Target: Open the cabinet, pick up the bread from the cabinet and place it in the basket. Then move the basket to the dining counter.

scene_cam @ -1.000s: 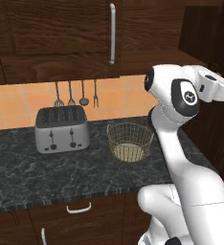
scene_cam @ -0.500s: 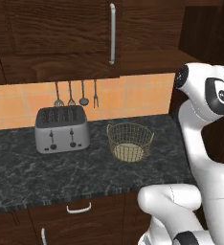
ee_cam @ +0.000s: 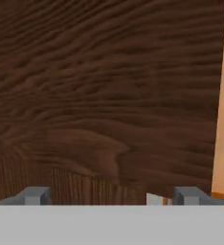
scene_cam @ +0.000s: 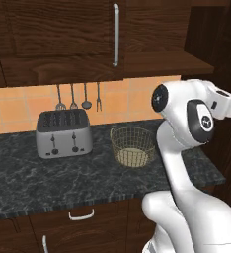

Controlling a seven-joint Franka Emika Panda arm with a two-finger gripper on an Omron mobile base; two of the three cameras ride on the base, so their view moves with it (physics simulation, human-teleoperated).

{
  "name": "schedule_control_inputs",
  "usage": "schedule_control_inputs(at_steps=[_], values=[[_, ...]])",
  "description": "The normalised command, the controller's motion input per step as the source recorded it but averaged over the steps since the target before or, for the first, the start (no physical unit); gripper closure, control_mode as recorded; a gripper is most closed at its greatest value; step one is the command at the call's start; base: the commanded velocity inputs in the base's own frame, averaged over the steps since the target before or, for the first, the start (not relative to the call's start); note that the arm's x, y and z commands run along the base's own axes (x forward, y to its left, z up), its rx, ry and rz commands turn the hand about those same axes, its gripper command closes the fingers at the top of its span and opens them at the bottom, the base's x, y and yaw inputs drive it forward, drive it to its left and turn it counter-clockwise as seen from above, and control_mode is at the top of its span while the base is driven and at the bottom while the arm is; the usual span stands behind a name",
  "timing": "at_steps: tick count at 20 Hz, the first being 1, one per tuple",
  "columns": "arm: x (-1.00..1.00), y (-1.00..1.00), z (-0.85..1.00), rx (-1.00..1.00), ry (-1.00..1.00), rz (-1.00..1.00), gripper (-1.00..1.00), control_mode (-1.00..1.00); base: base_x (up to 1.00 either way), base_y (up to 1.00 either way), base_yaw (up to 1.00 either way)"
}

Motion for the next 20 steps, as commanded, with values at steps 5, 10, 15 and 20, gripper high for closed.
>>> schedule_control_inputs(at_steps=[5,10,15,20], values=[[-0.01,0.95,0.01,0.0,0.11,0.48,-1.0,-1.0,0.0,0.0,0.0],[0.0,0.77,0.04,0.02,0.03,0.5,-1.0,-1.0,0.0,0.0,0.0],[-0.12,0.54,0.3,0.02,-0.01,0.4,-1.0,-1.0,0.0,0.0,0.0],[-0.18,0.19,0.62,0.03,-0.13,0.26,-1.0,-1.0,0.0,0.0,0.0]])
